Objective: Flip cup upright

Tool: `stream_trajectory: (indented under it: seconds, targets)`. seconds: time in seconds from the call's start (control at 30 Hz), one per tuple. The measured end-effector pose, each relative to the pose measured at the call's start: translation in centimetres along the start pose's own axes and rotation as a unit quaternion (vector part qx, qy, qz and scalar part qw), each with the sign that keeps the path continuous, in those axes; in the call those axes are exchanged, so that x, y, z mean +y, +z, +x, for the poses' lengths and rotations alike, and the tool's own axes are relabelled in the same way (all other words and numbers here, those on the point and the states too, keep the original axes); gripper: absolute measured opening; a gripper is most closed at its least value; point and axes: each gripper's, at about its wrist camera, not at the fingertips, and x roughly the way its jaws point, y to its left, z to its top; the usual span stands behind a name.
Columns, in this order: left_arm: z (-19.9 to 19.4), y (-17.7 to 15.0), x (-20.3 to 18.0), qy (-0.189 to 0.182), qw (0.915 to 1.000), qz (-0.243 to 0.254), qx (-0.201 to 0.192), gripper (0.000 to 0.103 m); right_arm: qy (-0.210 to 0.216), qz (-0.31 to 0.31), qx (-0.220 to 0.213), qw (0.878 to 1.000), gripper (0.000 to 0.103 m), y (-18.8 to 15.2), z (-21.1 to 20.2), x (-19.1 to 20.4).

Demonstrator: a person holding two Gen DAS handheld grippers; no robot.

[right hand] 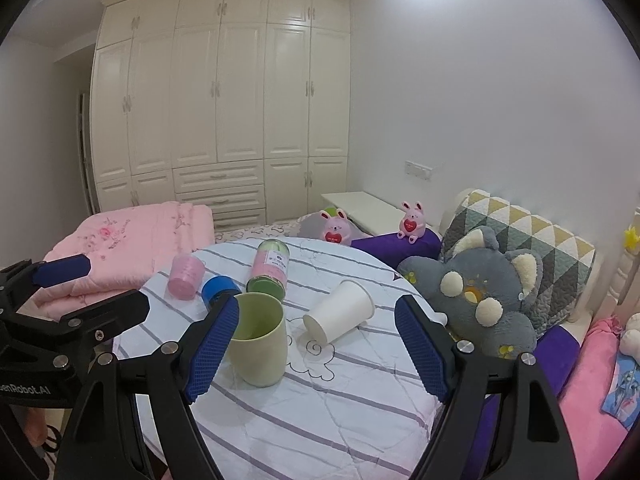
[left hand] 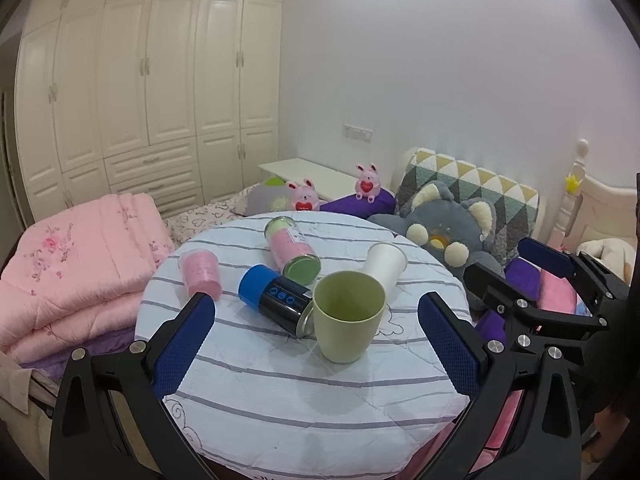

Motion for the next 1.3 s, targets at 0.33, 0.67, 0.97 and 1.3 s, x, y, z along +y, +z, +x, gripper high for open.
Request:
stream_trajectory:
  seconds: [0.33, 0.67, 0.97, 1.3]
  targets:
    - [-1.0, 0.3, -0.5, -0.002, 0.9994, 0.007, -0.034, 0.103, -0.002, 0.004, -0.015, 1.000, 0.081, 0.0, -0.7, 0.0]
    - [-0.9, 0.2, -1.0, 0.000, 0.9989, 0.009, -0.045, 0.103, -0.002, 0.013, -0.020, 1.000, 0.081, -0.2, -0.8, -0.3]
    - [-0.4, 0.2, -1.2, -0.006, 0.9992, 0.011, -0.039, 0.103, -0.005, 0.021, -0.012, 1.000, 0.082, -0.3, -0.3, -0.9]
    - [0.4, 0.1, -1.3, 0.000, 0.9995, 0.012, -0.029, 0.103, -0.004, 0.027, 0.004, 1.000, 0.081, -0.5, 0.5, -1.2]
